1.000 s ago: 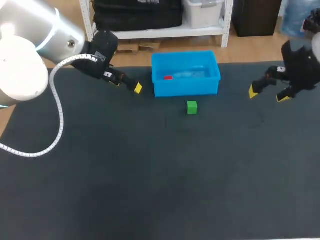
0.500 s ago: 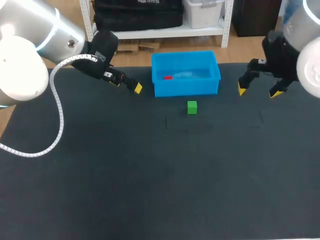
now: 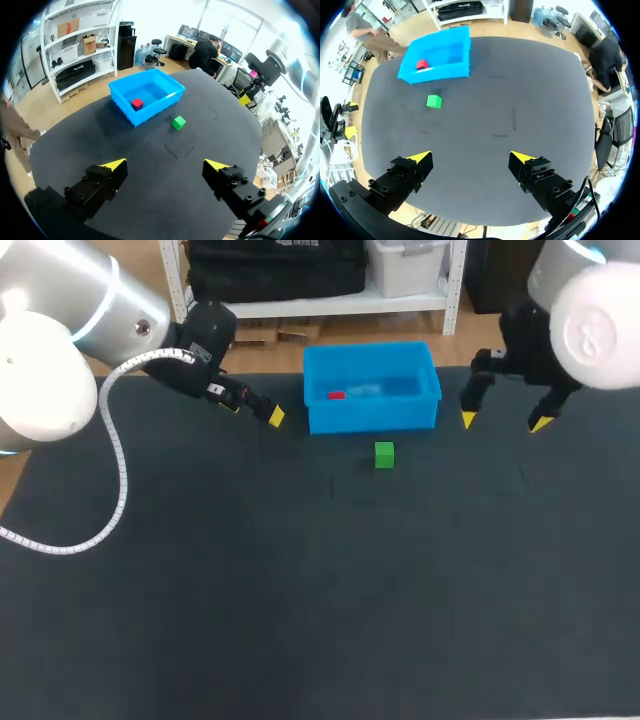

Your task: Use the left arm to pick the red cube and place it into the blue plastic box first, then use the right arm to grasp the green cube and put it into the same blue plastic box after the first action is fully finished.

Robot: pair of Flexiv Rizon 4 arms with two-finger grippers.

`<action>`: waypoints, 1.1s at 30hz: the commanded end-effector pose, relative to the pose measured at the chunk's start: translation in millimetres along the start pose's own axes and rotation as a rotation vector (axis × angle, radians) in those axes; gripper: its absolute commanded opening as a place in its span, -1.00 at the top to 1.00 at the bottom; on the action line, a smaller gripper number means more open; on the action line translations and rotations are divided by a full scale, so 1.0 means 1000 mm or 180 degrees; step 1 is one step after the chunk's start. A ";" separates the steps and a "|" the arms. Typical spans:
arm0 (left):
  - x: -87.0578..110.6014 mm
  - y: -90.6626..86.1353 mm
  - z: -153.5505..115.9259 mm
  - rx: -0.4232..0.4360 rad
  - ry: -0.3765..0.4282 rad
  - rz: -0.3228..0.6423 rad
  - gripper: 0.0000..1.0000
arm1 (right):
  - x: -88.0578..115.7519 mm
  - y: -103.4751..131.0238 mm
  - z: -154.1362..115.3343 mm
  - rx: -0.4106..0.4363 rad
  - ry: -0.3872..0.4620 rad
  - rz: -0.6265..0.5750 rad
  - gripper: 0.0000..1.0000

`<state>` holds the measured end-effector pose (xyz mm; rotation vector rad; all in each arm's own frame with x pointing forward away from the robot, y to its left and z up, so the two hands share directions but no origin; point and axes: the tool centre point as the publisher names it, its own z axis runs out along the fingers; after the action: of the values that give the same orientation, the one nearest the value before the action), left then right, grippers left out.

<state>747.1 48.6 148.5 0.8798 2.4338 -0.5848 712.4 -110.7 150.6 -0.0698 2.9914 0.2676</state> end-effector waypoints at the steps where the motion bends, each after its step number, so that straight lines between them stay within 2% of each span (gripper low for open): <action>1: -0.001 0.000 0.000 -0.0001 0.0010 -0.0003 -1.00 | -0.009 0.006 0.001 0.0117 0.0244 -0.0023 -1.00; 9: -0.001 0.000 0.000 -0.0001 0.0010 -0.0003 -1.00 | -0.018 0.018 0.005 0.0180 0.0288 -0.0044 -1.00; 33: -0.001 0.000 0.000 -0.0001 0.0010 -0.0003 -1.00 | -0.045 0.077 0.023 0.0344 0.0435 -0.0147 -1.00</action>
<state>747.1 48.5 148.5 0.8798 2.4338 -0.5849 747.4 -37.5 149.0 -0.1517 3.0926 0.1186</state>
